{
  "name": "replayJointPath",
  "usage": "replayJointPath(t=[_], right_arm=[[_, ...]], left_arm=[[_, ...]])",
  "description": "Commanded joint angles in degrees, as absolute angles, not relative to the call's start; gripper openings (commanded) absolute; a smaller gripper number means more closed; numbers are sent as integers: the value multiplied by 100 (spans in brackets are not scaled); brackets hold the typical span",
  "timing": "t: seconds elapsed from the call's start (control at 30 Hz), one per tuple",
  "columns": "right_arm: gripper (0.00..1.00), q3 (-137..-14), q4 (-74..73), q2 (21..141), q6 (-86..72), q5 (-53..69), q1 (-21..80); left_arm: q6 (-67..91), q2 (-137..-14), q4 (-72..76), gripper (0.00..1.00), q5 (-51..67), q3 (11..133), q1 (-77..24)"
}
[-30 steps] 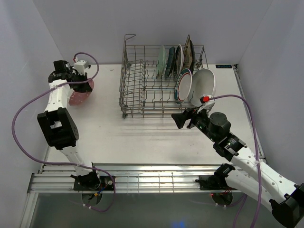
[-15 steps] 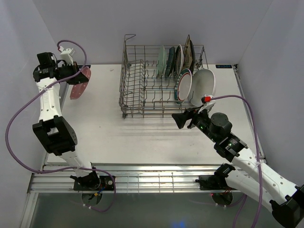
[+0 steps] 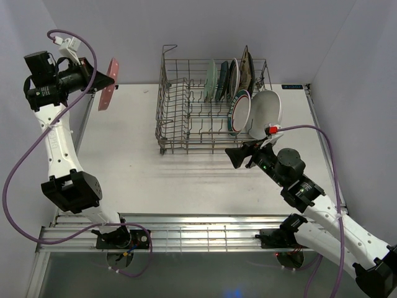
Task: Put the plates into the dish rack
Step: Pick up the plate from the corner of the board, then insert the plate into the dish rack.
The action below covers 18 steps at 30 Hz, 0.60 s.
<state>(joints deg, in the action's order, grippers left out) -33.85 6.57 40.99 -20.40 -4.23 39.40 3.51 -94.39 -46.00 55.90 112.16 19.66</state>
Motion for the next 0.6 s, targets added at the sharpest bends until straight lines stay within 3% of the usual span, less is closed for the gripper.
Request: replayJointPath(t=[0.0, 0.3, 0.47, 0.57], right_arm=[[90, -3366, 888, 3982, -2021, -378, 3946], [90, -3322, 896, 3938, -2021, -387, 3946], [90, -3287, 914, 3867, -2039, -387, 3946], [90, -3270, 914, 3823, -2030, -396, 3946]], left_arm=[[1192, -8912, -3552, 0, 6590, 11567, 1969], [3144, -8535, -1487, 0, 7154, 11163, 1969], [4987, -8332, 454, 0, 7461, 10549, 1942], [5291, -8288, 765, 0, 7384, 10546, 1881]])
